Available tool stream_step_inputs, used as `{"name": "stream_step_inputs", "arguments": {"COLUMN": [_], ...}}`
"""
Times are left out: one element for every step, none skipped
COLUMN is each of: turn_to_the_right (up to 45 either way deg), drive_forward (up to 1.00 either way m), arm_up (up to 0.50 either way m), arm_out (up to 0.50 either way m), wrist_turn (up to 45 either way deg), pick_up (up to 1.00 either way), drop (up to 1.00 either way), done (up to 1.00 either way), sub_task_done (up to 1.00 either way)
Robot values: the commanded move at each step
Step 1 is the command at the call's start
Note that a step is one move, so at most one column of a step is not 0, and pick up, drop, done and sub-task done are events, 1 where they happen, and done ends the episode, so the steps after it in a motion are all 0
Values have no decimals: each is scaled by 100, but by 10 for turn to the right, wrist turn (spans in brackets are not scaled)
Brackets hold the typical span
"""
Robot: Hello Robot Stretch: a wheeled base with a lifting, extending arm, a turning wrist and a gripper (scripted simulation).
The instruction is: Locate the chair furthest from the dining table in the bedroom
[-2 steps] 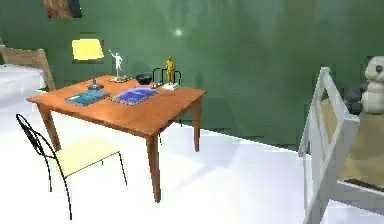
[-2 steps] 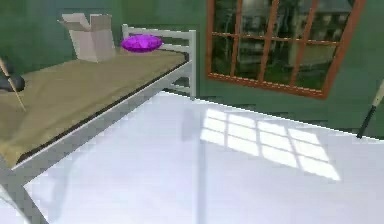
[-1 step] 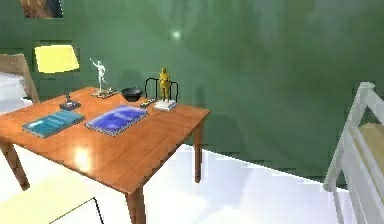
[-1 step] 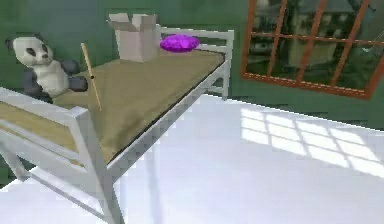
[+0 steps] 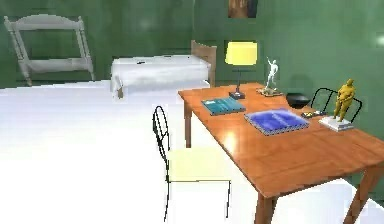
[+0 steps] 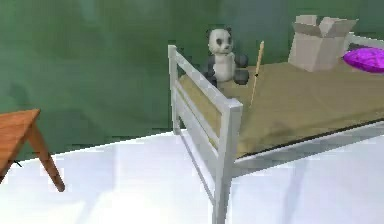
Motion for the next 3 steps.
{"name": "stream_step_inputs", "arguments": {"turn_to_the_right": [-240, 0, 450], "drive_forward": [0, 25, 0], "arm_up": [0, 0, 0], "arm_out": [0, 0, 0], "wrist_turn": [0, 0, 0], "pick_up": [0, 0, 0], "drop": [0, 0, 0], "done": [0, 0, 0], "sub_task_done": [0, 0, 0]}}
